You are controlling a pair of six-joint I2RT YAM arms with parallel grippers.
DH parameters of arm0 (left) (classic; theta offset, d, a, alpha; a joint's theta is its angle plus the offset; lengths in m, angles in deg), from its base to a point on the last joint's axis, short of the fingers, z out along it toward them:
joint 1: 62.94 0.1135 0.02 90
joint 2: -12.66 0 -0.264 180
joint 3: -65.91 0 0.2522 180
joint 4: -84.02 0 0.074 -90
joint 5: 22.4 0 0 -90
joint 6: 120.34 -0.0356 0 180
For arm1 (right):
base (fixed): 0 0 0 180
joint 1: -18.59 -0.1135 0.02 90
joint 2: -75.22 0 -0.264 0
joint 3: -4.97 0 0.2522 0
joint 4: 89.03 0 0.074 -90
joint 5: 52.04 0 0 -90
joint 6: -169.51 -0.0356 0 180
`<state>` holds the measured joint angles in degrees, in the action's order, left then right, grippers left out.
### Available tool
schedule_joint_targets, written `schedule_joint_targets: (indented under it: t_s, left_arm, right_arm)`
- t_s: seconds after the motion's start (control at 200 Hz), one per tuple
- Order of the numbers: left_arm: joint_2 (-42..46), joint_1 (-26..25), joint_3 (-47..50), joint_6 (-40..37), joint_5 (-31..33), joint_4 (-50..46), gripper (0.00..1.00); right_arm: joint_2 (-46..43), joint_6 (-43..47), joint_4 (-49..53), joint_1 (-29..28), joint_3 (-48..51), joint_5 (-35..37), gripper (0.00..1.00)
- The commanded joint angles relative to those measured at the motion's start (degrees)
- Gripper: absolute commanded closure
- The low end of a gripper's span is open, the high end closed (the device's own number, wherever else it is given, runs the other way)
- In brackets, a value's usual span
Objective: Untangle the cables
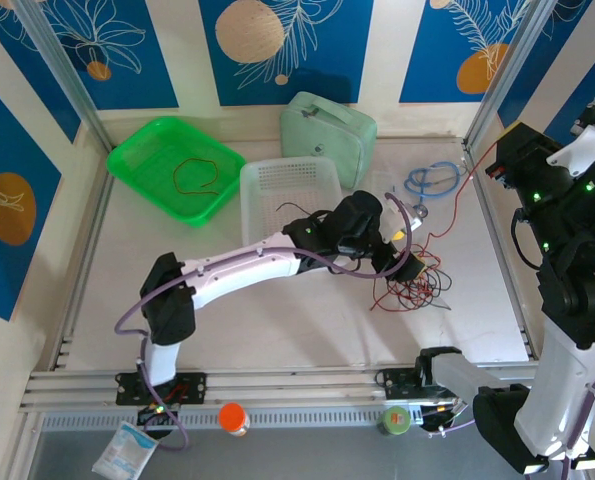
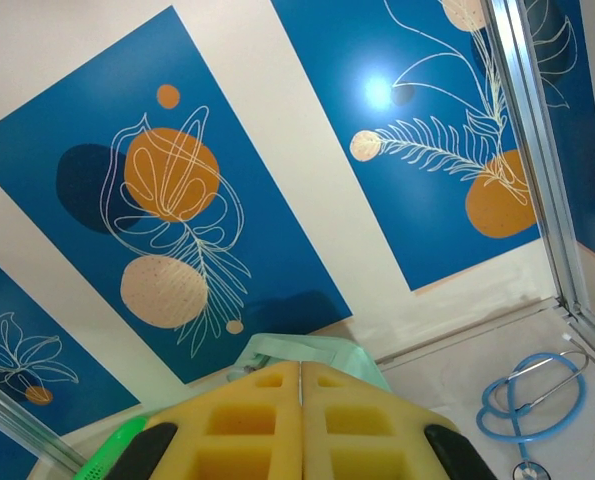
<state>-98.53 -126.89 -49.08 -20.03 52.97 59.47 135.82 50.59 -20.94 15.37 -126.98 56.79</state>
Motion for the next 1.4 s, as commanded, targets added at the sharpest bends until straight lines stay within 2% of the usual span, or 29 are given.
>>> schedule_joint_targets:
  t_s: [0.0, 0.19, 0.255, 0.5, 0.67, 0.885, 1.081, 1.151, 1.316, 1.396]
  left_arm:
    - [-2.9, -0.1, -3.1, -1.4, -1.2, 3.3, 0.11]
    - [-5.6, -0.1, -6.3, -2.1, 0.3, 6.3, 0.11]
    - [-6.5, -0.1, -7.6, -1.9, 0.2, 6.9, 0.16]
    - [-8.2, 0.0, -10.4, -1.9, 1.4, 8.4, 0.59]
    - [-7.6, 0.0, -12.2, -2.6, 2.7, 6.8, 1.00]
    - [-4.3, 0.0, -15.6, -4.9, 7.9, 1.6, 1.00]
    - [-2.6, 0.0, -20.4, -6.3, 11.4, -1.8, 1.00]
    - [-2.2, 0.0, -21.9, -6.5, 12.4, -2.5, 1.00]
    - [-1.3, 0.0, -23.5, -6.6, 15.0, -2.6, 1.00]
    - [-1.3, 0.0, -24.4, -7.0, 16.6, -2.6, 1.00]
  right_arm:
    - [0.1, -0.6, -0.4, 0.3, -1.4, -1.2, 1.00]
    - [0.1, -1.1, -0.1, 0.3, -1.8, -2.1, 1.00]
    - [0.0, -1.2, 0.1, 0.4, -1.8, -2.1, 1.00]
    - [-1.5, -1.1, 0.4, 0.3, 0.2, -1.8, 1.00]
    - [-3.7, -1.0, 0.7, 0.3, 3.7, -0.2, 1.00]
    - [-9.3, -2.2, -1.4, 0.4, 18.6, 3.5, 1.00]
    - [-11.5, -4.4, -5.8, 1.8, 33.3, 2.8, 1.00]
    - [-11.6, -4.9, -7.4, 3.3, 37.0, 2.1, 0.92]
    - [-11.9, -6.2, -9.8, 10.0, 44.3, -3.9, 0.45]
    - [-12.8, -7.0, -9.7, 13.4, 46.7, -7.6, 0.34]
